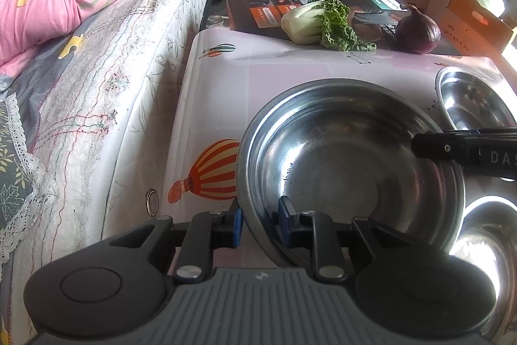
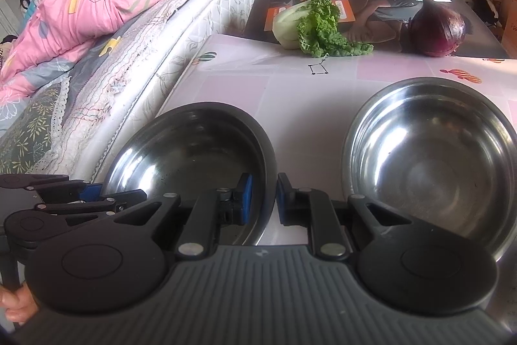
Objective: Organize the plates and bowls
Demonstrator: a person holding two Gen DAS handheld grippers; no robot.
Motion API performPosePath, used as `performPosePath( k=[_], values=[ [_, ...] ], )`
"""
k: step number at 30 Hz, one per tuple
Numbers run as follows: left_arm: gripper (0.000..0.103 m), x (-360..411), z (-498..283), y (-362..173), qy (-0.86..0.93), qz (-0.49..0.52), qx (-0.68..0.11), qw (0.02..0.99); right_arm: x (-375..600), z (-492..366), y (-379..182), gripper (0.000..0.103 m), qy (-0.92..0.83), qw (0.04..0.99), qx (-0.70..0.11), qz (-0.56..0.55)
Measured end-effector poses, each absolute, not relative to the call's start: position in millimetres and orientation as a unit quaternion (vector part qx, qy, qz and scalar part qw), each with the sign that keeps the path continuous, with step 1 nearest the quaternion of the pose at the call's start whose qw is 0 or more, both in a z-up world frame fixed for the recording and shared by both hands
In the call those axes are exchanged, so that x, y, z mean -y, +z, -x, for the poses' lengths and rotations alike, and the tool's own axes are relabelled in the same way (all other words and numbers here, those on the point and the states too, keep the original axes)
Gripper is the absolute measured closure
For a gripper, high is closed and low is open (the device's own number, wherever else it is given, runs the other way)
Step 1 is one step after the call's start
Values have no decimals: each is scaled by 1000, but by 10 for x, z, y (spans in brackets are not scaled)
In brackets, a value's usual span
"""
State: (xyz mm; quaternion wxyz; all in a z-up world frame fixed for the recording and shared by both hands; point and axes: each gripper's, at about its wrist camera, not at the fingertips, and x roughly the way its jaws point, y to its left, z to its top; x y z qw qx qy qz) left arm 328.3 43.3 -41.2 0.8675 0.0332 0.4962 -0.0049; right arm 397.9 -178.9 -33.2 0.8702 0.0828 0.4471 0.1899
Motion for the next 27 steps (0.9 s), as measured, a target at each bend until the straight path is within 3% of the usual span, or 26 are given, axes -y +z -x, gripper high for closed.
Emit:
performPosePath(
  k=[16,27],
  values=[
    [79,-373,-3222,-254,-2,-36,-486,873,1872,-3915,-209,88,197,875,-434,-88],
    [79,82,-3207,36,-24,-53,-466,883,2369,-3778,44,88,180,888,-409,-109]
  ],
)
